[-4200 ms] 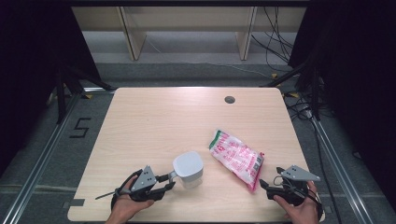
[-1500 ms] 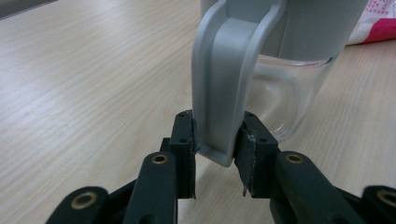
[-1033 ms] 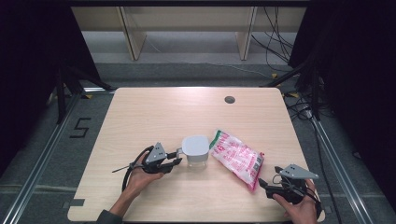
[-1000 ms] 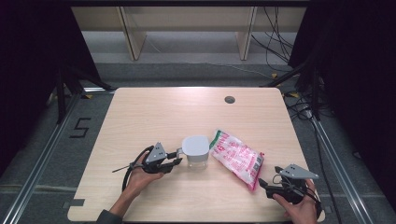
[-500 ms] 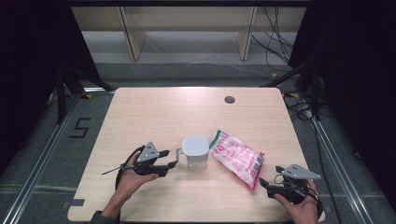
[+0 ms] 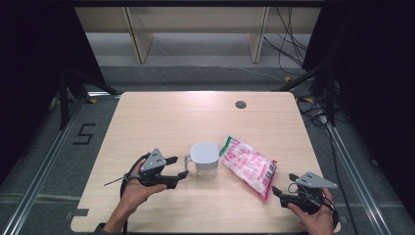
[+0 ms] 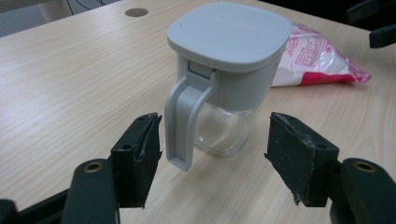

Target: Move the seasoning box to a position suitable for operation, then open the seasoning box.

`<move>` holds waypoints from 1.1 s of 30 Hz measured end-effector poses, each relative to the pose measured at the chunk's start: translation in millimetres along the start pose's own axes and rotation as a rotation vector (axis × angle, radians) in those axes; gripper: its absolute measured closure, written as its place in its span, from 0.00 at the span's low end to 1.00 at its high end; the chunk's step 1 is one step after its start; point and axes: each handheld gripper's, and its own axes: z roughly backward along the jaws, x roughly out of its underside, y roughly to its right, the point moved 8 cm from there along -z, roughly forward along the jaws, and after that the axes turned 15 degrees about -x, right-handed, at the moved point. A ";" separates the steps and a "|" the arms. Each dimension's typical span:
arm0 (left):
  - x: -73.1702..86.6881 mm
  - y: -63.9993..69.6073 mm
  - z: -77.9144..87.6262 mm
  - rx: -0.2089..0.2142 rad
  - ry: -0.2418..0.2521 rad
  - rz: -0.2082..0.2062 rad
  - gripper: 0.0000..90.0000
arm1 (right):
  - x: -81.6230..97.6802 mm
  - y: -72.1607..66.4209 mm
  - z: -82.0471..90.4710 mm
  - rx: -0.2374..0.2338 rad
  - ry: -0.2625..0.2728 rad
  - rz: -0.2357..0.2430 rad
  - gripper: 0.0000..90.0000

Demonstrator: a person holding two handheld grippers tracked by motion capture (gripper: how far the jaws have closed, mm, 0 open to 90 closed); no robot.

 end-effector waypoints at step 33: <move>-39.1 2.4 -18.9 -0.010 0.117 0.028 0.96 | -61.5 -31.4 -28.8 -0.040 0.096 0.095 0.19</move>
